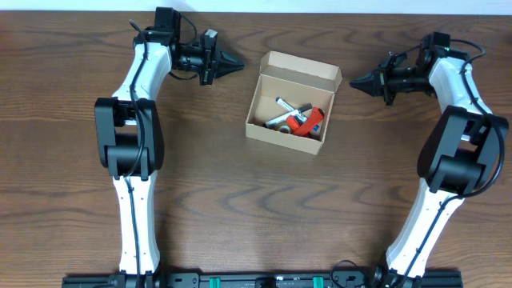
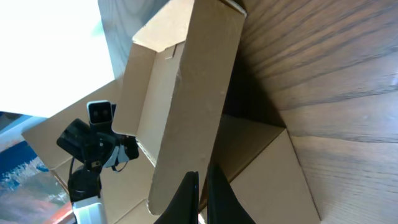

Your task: Pack container

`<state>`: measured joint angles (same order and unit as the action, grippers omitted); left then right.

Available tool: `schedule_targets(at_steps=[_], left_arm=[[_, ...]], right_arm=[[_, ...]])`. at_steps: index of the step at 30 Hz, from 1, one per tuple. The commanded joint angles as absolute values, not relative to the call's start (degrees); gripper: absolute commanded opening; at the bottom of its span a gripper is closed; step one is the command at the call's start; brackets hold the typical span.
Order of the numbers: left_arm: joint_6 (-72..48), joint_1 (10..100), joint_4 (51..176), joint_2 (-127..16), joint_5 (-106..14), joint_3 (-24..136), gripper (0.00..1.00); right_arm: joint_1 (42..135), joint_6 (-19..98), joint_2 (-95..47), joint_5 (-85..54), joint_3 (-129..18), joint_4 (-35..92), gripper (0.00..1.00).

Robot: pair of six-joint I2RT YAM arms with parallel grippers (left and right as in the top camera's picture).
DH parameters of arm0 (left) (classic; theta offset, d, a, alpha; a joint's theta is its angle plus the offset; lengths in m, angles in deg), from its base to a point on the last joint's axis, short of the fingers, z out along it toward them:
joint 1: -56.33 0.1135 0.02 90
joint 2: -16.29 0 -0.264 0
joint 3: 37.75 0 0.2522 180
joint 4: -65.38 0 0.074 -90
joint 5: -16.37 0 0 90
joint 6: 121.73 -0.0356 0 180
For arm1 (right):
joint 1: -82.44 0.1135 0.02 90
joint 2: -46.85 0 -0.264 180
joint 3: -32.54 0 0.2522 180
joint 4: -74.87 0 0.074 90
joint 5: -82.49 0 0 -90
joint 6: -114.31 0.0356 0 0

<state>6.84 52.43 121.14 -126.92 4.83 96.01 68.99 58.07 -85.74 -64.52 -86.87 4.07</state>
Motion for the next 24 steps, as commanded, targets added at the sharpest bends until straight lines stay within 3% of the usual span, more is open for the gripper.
schedule_targets(at_steps=[1,13,24], left_arm=[[5.59,52.5,121.31,-126.97,5.55,96.86,0.06],[5.57,52.52,121.31,-126.97,6.38,96.86,0.06],[5.57,52.5,121.33,-126.97,6.36,96.86,0.06]], right_arm=[[70.84,60.63,-85.61,-65.29,-85.52,4.75,0.01],[70.54,63.77,-85.74,-69.37,-72.12,19.0,0.01],[71.3,69.3,-85.74,-76.0,-71.64,32.79,0.01]])
